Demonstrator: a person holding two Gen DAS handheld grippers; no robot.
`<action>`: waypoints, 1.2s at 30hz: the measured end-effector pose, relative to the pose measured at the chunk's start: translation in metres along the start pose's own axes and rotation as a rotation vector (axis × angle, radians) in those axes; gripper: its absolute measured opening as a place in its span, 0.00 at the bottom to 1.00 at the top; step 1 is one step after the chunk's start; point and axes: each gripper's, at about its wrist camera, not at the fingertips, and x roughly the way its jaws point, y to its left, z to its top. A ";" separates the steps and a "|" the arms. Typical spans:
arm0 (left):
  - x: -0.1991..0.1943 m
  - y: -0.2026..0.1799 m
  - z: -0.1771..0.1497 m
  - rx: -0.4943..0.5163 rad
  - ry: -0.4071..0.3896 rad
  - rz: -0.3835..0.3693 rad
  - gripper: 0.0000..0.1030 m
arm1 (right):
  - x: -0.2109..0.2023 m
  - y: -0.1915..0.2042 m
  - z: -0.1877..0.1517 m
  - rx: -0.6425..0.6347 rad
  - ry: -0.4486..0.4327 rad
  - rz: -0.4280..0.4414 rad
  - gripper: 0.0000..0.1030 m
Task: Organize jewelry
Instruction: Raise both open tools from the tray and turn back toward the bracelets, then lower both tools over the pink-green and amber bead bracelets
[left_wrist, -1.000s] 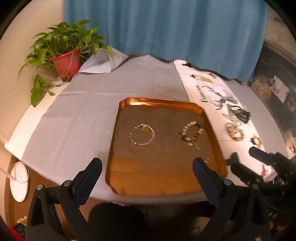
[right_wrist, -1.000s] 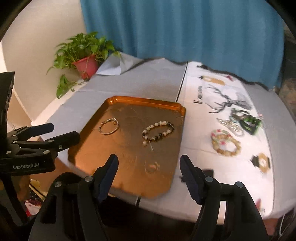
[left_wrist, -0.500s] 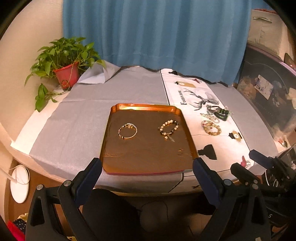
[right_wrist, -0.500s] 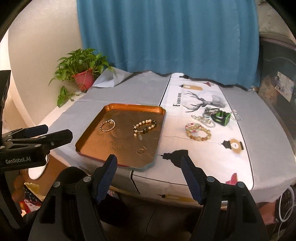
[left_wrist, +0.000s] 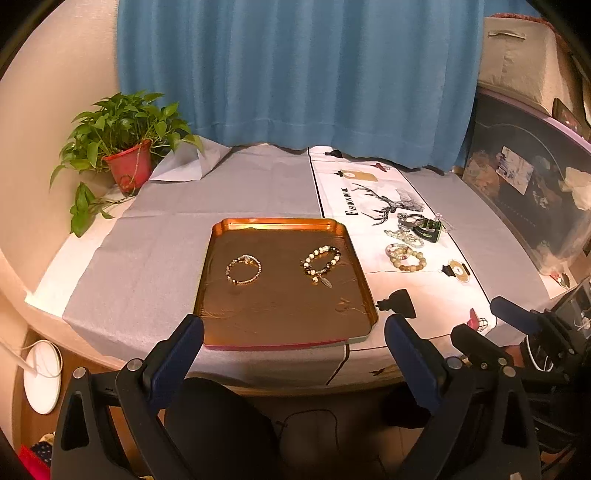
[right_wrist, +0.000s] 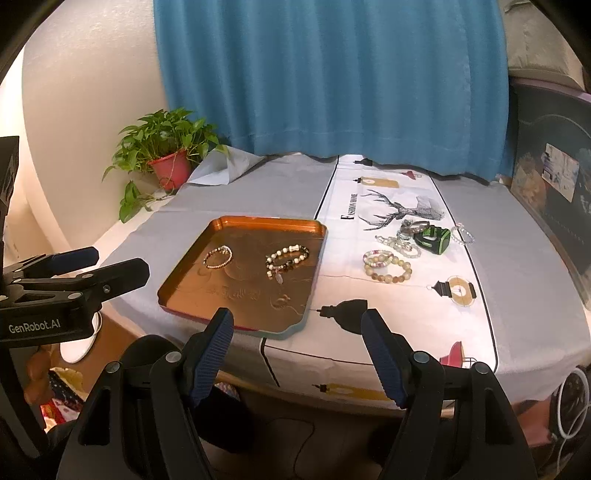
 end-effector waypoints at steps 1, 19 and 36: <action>0.000 -0.002 0.000 0.003 0.000 0.001 0.94 | 0.001 0.001 0.000 0.000 -0.001 -0.003 0.70; 0.040 -0.033 0.020 0.010 0.070 -0.063 0.94 | 0.007 -0.041 -0.007 0.064 0.017 -0.069 0.75; 0.225 -0.134 0.094 0.175 0.218 -0.113 0.94 | 0.147 -0.169 0.026 0.170 0.135 -0.194 0.76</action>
